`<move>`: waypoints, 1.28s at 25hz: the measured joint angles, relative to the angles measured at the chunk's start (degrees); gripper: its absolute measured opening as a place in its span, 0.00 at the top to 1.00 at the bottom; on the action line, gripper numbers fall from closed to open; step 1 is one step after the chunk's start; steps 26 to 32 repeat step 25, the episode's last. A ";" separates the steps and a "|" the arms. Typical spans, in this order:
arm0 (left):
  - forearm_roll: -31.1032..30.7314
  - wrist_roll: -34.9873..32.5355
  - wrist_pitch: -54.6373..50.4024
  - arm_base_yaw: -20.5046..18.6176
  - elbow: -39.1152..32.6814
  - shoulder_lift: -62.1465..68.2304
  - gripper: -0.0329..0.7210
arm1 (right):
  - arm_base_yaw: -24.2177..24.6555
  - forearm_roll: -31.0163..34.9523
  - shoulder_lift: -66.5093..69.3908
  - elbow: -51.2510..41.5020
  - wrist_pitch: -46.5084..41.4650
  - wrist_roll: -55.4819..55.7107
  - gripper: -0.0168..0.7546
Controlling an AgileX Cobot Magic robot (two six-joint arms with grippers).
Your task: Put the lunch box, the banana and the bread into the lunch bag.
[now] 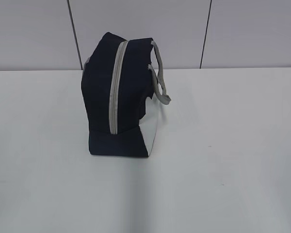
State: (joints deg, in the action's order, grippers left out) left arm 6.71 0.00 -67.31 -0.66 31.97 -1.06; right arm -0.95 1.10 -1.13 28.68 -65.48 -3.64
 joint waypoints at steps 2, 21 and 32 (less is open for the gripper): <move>0.00 0.00 0.00 -0.48 0.00 0.00 0.64 | 0.00 0.00 0.00 0.00 0.00 0.00 0.25; 0.01 0.00 0.04 -1.33 0.00 0.00 0.64 | 0.00 0.00 0.00 0.00 0.00 0.00 0.25; 0.01 0.00 0.04 -1.33 0.00 0.00 0.64 | 0.00 0.00 0.00 0.00 0.00 0.00 0.25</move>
